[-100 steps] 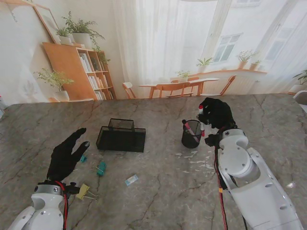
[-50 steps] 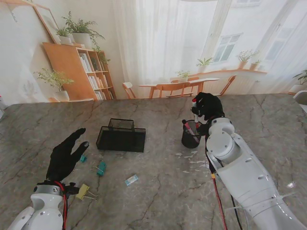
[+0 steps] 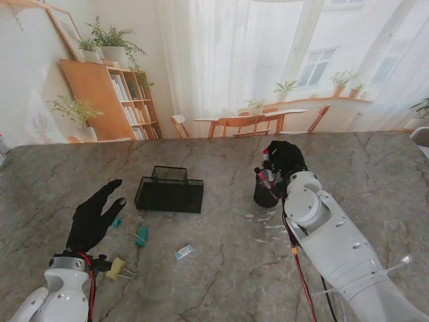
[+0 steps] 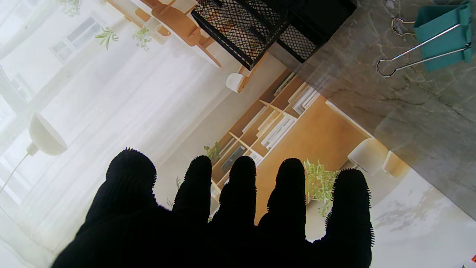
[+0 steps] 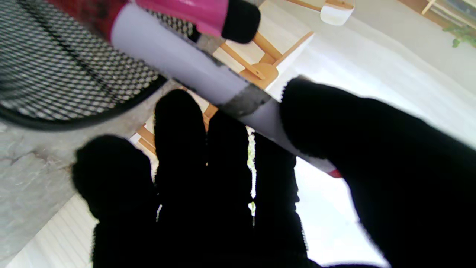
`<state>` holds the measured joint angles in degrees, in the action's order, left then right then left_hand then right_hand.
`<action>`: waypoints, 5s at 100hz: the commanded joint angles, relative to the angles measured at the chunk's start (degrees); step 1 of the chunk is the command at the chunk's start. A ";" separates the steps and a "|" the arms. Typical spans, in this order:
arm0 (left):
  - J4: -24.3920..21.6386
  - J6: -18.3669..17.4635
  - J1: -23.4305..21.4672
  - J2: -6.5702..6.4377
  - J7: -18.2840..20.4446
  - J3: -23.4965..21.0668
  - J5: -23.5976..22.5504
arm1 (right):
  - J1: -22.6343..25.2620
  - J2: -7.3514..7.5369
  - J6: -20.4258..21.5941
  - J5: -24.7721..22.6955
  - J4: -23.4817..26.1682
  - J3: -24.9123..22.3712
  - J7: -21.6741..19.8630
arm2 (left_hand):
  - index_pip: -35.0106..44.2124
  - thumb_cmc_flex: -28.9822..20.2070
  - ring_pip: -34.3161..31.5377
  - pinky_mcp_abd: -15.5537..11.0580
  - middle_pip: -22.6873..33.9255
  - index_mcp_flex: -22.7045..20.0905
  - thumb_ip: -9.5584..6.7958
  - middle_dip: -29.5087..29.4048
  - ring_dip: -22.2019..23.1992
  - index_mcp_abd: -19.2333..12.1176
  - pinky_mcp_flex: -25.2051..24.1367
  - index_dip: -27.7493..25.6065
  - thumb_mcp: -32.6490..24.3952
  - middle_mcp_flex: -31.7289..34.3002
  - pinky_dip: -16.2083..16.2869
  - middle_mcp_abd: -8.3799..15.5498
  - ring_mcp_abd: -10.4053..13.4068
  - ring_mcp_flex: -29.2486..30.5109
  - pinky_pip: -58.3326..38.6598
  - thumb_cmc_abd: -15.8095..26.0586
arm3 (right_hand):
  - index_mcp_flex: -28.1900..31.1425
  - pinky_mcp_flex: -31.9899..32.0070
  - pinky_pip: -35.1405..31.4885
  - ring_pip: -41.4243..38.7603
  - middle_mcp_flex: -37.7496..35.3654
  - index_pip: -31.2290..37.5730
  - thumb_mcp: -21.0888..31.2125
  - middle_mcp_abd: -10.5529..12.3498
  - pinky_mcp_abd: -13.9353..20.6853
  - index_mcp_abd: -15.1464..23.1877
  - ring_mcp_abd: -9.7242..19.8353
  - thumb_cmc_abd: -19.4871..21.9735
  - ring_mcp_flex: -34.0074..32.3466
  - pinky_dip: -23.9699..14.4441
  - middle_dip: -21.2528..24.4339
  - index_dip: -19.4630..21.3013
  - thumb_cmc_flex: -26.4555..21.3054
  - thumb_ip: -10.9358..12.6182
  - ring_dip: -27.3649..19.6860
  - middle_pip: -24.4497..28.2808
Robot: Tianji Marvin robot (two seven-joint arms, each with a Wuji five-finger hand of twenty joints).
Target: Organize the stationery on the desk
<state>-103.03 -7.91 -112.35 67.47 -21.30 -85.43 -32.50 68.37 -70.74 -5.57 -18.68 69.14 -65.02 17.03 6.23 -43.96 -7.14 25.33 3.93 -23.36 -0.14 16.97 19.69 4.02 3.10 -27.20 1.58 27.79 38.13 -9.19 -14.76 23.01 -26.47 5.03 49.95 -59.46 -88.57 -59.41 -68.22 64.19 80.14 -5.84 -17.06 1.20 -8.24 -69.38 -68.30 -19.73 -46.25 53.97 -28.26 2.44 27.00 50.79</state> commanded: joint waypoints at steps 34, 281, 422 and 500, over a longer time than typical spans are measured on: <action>0.28 -0.01 0.12 0.08 0.03 0.40 0.55 | 2.99 2.24 -0.87 -2.55 2.54 -0.76 -6.75 | 0.53 -0.53 -0.78 -0.37 0.10 -1.09 2.76 0.41 0.39 -0.37 -0.46 -0.32 0.93 0.54 1.13 -0.01 0.01 0.61 -0.99 3.02 | -4.08 7.25 1.32 2.11 6.70 -1.77 -3.25 0.23 1.44 11.18 1.36 19.53 7.57 0.68 -1.39 -3.19 -4.58 -5.67 5.56 -6.71; -2.88 0.51 13.40 -9.54 31.62 20.12 -43.96 | 27.29 5.69 15.30 -26.16 26.78 -8.65 2.08 | 3.28 -1.29 -10.73 -8.40 5.77 -1.13 2.24 13.82 13.04 8.80 3.76 -8.13 0.48 4.62 6.13 -2.65 -0.04 1.71 -26.63 -7.30 | -23.34 57.59 38.08 48.42 34.54 -49.80 -46.64 -0.43 2.43 1.03 2.11 47.29 43.14 -3.53 18.58 -15.94 7.26 -4.86 -4.82 -41.88; 6.30 15.42 22.08 -10.43 37.12 36.98 -49.44 | 26.40 4.94 15.14 -22.57 25.88 -7.82 2.91 | 40.63 -22.51 -34.87 -14.69 36.09 -8.54 1.80 41.22 24.20 3.26 8.57 -23.41 -1.83 11.12 3.78 4.51 0.96 6.46 -40.34 -25.01 | -22.35 57.57 37.35 47.34 32.90 -48.92 -48.17 -0.51 2.12 0.96 2.34 49.65 42.14 -4.40 17.25 -15.55 6.48 -4.62 -3.87 -41.50; 7.43 13.41 23.29 -10.28 34.77 38.13 -41.57 | 27.37 4.62 14.13 -22.36 26.18 -8.88 4.41 | 65.95 -30.00 -24.73 -19.12 11.56 -1.45 2.16 37.07 14.68 2.77 29.05 -43.69 -3.20 25.13 -1.61 6.93 7.39 22.83 -41.91 -26.27 | -21.31 57.23 36.74 46.94 31.92 -48.50 -49.19 -0.59 1.74 0.77 2.45 51.23 41.39 -4.58 16.99 -15.48 6.10 -4.54 -3.59 -41.27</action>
<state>-97.98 6.70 -87.86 57.27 13.14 -48.10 -74.66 95.51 -65.92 8.75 -41.23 95.28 -73.79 21.88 63.39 -67.63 -31.47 8.56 18.75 -22.21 0.34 54.98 34.83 11.02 28.28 -67.69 1.08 47.22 38.12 -6.15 -8.93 42.22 -65.59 -18.15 27.81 -2.23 -50.89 -12.23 -36.09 15.40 32.76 -6.29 -14.45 1.98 -6.14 -19.87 -26.59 -23.24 -28.34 37.72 -22.07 -1.76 22.71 8.38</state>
